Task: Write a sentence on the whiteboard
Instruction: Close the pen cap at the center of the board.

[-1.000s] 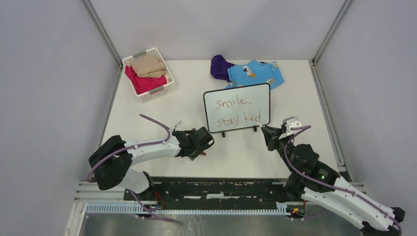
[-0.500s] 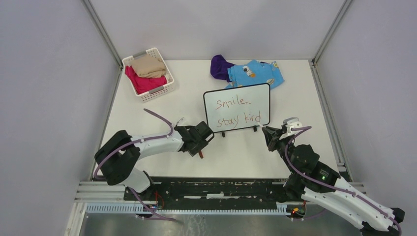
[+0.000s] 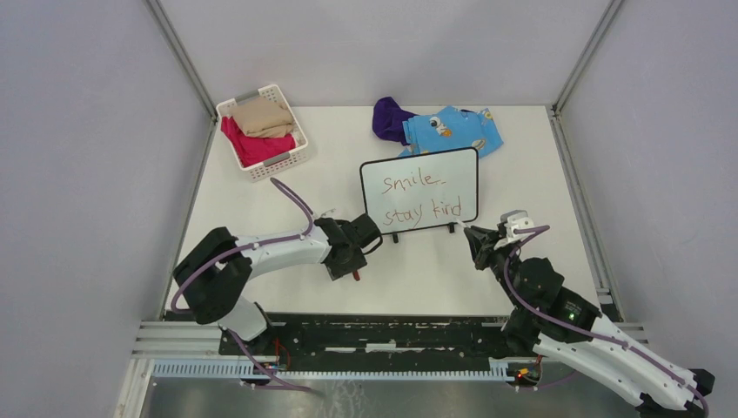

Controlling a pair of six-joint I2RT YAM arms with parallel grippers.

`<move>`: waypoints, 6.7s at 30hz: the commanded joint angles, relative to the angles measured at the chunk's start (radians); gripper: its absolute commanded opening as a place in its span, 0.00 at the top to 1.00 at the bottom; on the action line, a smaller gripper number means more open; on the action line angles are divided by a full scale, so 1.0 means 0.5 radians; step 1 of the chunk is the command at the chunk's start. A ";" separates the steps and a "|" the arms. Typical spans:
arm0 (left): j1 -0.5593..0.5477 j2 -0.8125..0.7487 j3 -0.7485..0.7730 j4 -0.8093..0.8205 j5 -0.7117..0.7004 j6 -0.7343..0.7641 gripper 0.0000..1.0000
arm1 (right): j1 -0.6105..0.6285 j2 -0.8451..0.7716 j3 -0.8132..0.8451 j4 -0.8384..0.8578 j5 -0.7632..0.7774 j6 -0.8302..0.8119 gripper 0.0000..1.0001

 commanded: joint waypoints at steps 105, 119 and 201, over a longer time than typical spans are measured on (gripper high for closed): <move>0.635 -1.027 0.660 0.730 -0.057 1.125 0.98 | 0.010 0.708 0.548 0.856 -0.283 -0.459 1.00; 0.651 -1.241 0.690 1.479 0.099 1.305 0.98 | 0.008 1.150 0.874 1.668 -0.523 -0.453 1.00; 0.449 -1.018 0.499 2.444 1.044 0.122 0.98 | 0.793 1.514 0.809 2.955 -0.305 -1.131 1.00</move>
